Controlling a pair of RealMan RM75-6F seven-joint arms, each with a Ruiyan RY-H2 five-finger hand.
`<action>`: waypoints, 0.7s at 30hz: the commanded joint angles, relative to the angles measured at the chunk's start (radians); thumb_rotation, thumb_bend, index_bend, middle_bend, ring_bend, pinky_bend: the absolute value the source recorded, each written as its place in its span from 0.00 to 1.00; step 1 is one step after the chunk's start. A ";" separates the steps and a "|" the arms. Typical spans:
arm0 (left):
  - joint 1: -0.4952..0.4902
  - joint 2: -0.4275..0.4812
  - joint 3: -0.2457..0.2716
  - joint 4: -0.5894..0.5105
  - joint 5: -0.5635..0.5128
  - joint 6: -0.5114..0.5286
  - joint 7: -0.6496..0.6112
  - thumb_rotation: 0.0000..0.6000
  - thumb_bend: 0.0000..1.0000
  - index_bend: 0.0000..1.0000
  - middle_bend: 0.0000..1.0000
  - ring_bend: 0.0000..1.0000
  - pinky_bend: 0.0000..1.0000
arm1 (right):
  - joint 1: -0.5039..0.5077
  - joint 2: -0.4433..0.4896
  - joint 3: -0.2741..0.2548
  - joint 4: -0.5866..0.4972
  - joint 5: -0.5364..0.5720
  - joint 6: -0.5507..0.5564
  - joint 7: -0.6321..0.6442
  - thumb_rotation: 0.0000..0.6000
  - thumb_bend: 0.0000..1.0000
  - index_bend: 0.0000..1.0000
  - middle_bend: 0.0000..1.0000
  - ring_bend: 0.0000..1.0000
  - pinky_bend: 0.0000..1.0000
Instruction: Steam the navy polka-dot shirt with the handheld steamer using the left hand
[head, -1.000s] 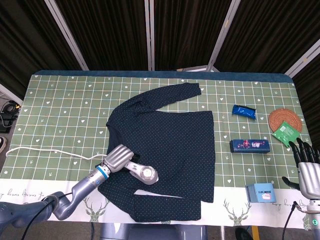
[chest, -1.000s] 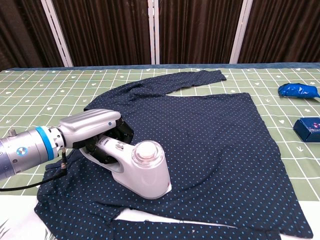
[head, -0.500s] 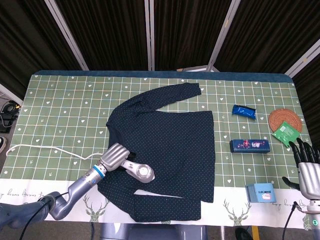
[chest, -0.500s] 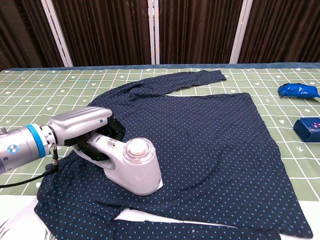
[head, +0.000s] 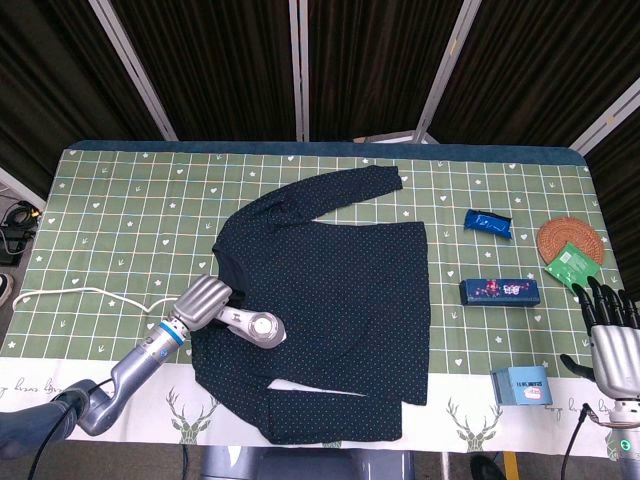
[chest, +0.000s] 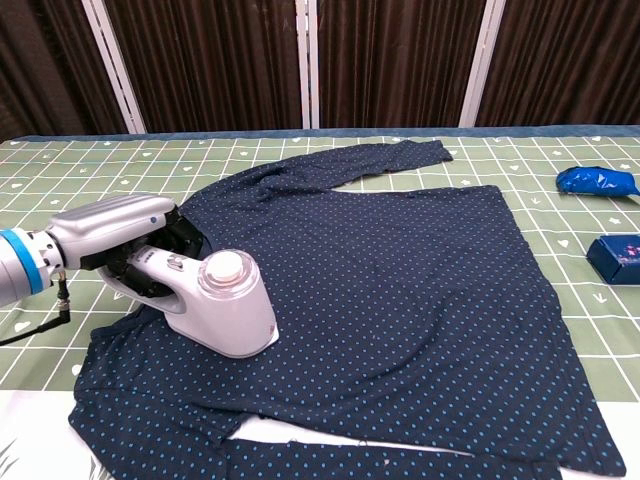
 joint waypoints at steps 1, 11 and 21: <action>0.004 0.005 0.006 0.003 0.007 0.004 -0.011 1.00 0.59 0.92 0.86 0.78 1.00 | 0.000 0.000 0.000 -0.002 -0.001 0.001 -0.001 1.00 0.00 0.00 0.00 0.00 0.00; 0.009 -0.012 0.030 -0.021 0.037 0.007 -0.018 1.00 0.59 0.92 0.86 0.78 1.00 | -0.002 0.004 0.002 -0.007 0.000 0.004 0.000 1.00 0.00 0.00 0.00 0.00 0.00; 0.010 -0.030 0.063 -0.069 0.095 0.028 -0.002 1.00 0.59 0.92 0.86 0.78 1.00 | -0.005 0.008 0.003 -0.003 0.000 0.009 0.015 1.00 0.00 0.00 0.00 0.00 0.00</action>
